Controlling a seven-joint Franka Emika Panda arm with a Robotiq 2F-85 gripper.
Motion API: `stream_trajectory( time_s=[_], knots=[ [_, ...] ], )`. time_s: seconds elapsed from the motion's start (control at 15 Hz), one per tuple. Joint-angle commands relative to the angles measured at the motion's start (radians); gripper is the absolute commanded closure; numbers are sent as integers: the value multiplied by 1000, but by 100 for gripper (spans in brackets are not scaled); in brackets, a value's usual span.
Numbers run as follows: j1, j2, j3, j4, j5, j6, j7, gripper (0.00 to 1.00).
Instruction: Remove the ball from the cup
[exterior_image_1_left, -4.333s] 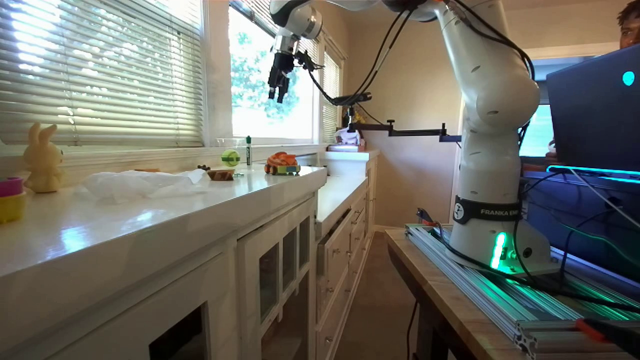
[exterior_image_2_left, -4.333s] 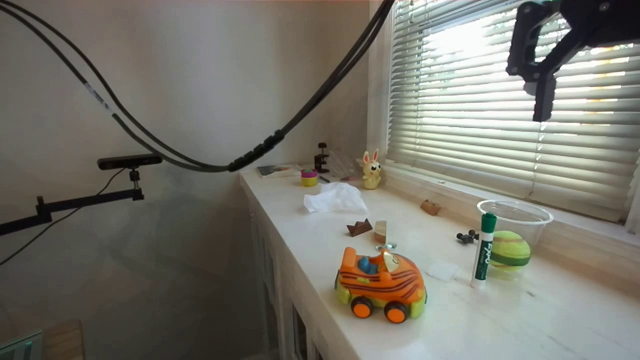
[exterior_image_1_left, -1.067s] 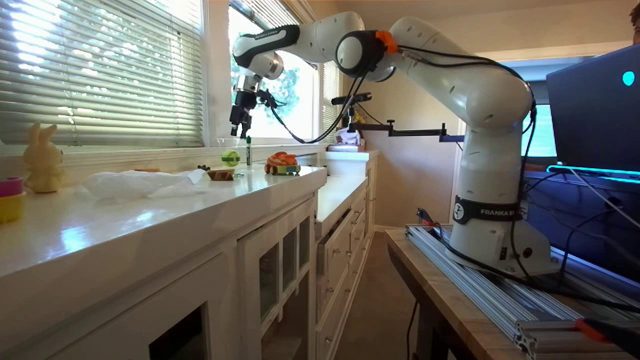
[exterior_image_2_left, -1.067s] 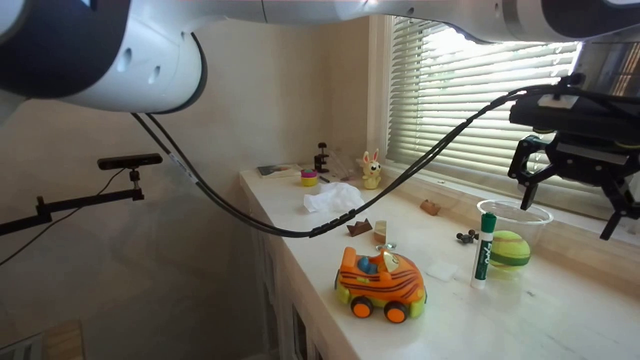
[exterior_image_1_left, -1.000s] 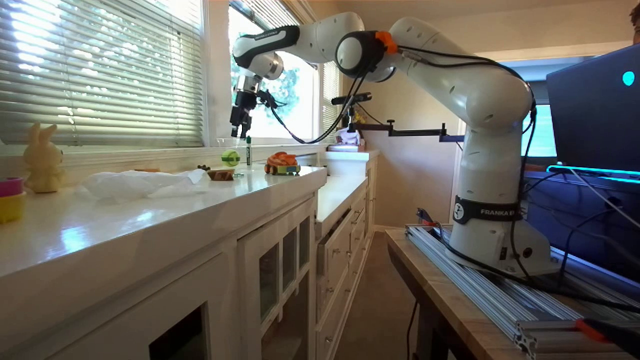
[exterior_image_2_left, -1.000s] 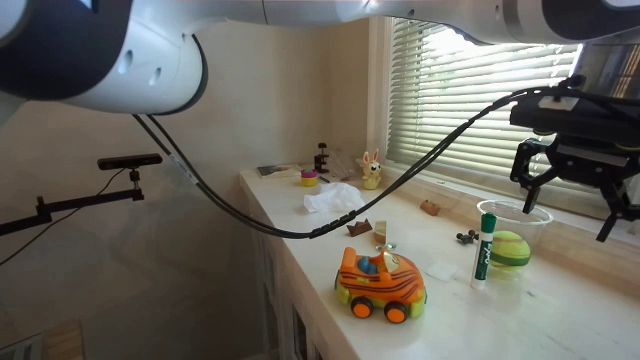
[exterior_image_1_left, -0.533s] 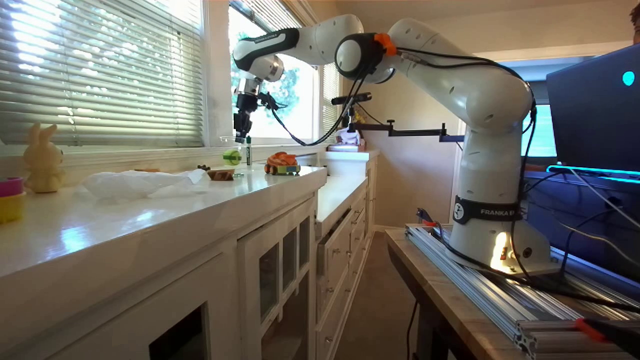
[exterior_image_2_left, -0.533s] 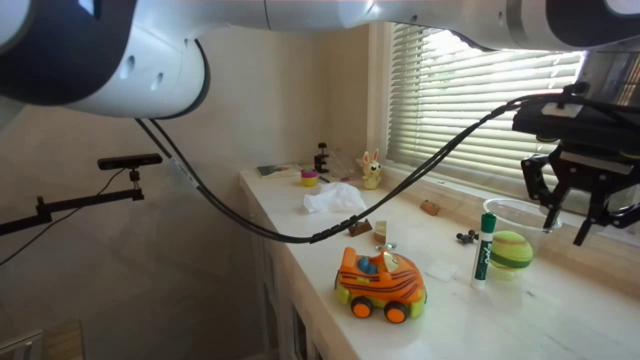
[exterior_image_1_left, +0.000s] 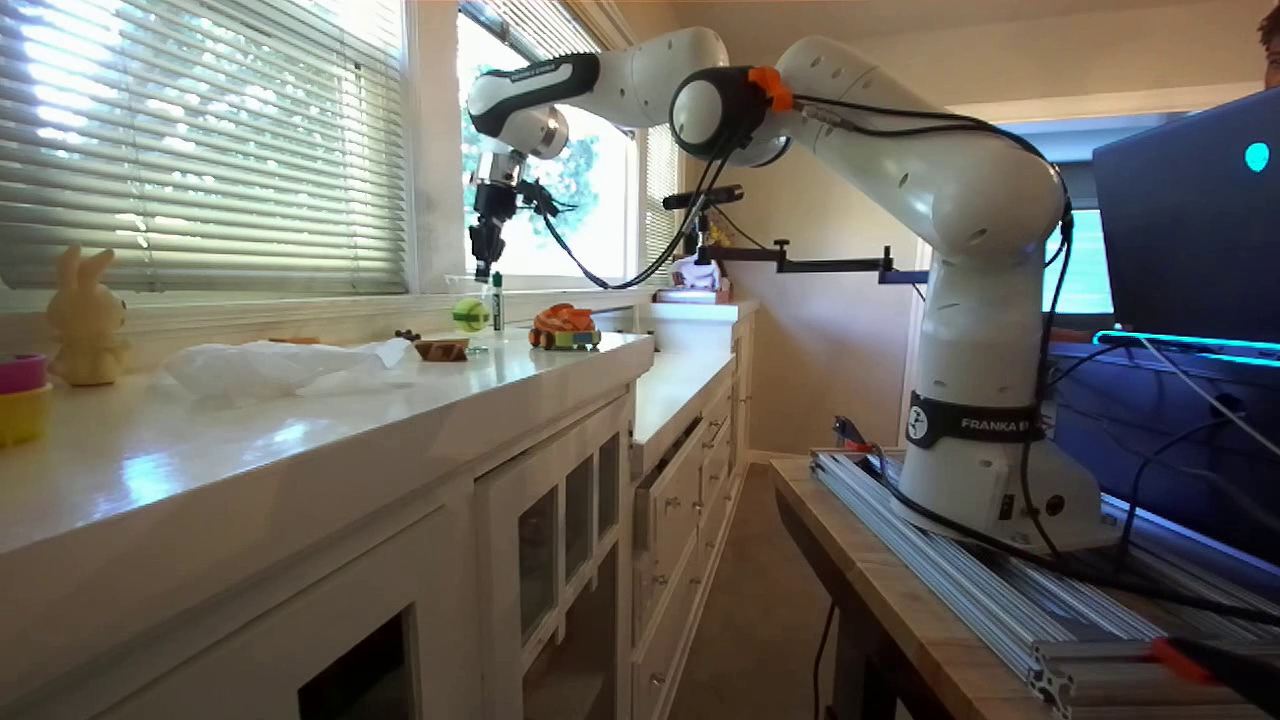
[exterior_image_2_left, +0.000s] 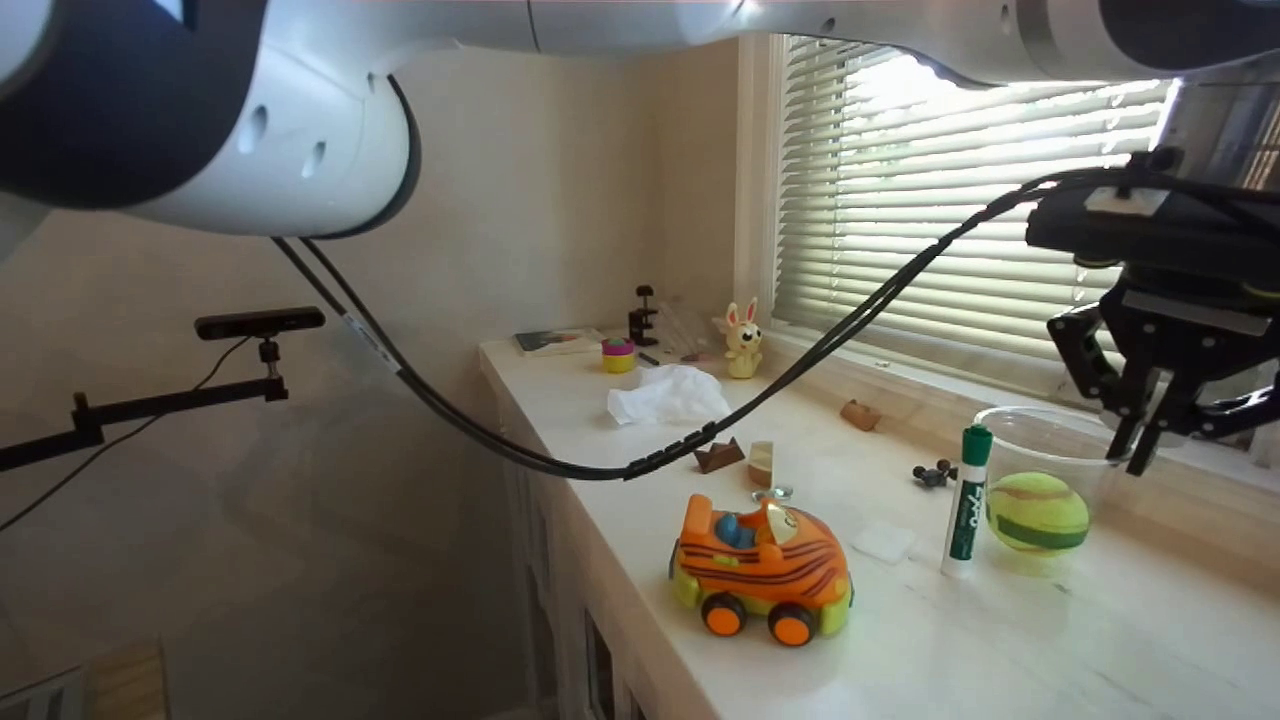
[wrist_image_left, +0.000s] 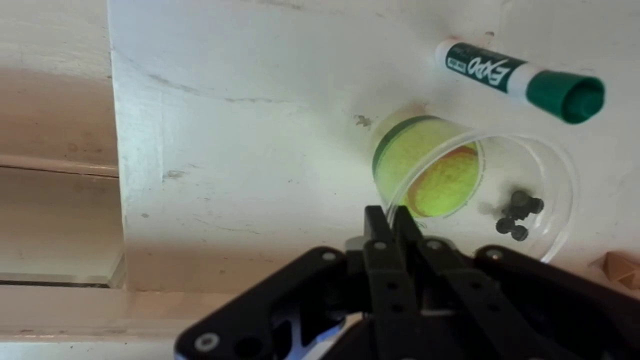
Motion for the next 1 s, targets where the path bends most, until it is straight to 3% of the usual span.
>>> stream_trajectory(
  time_s=[0.0,0.2,0.93],
  knots=[
    [-1,33,-12,71,-17,-44,28,98],
    [17,11,-49,84,-63,-61,22,98],
    [164,31,-265,170,-457,-151,-46,98]
  ],
)
